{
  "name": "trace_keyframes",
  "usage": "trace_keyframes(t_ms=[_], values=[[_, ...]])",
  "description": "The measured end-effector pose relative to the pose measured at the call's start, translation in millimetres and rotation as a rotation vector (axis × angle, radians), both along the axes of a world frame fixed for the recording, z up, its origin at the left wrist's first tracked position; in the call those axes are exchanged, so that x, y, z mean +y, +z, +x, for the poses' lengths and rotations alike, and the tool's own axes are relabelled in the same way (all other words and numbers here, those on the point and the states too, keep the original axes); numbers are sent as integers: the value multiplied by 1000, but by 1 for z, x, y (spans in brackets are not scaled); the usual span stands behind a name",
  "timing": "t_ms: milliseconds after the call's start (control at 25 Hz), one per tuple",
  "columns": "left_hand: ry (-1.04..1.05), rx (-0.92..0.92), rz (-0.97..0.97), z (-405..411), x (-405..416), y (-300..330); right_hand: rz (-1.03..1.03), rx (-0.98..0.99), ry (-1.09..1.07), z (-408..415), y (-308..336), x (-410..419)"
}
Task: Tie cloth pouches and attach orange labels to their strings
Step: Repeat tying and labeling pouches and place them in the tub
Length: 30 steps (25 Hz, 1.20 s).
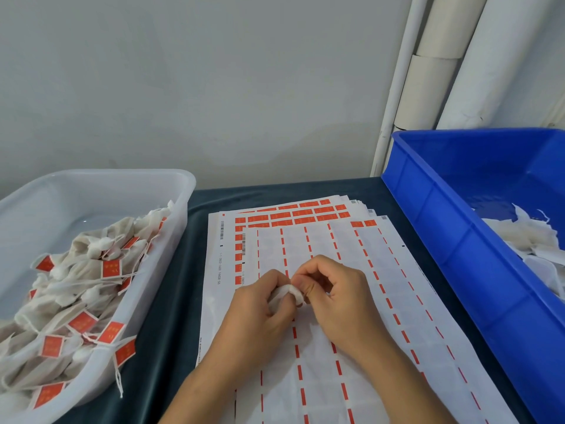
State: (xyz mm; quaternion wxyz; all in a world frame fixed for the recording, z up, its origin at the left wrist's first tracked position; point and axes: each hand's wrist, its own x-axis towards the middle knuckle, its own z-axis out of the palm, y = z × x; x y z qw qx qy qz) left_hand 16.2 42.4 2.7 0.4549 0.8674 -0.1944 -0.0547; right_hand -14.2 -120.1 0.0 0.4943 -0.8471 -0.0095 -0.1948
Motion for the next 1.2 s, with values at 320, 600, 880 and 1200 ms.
trace_keyframes(t_ms=[320,600,880,1200], values=[[-49,8,-62,1,3,2,-3,50,-44,2,-2,3],[-25,40,-122,4,3,3,11,38,-48,2,-2,3],[-9,39,-113,3,3,4,-1,45,-44,3,-3,2],[128,28,-222,3,-2,2,-63,38,-10,3,-5,4]])
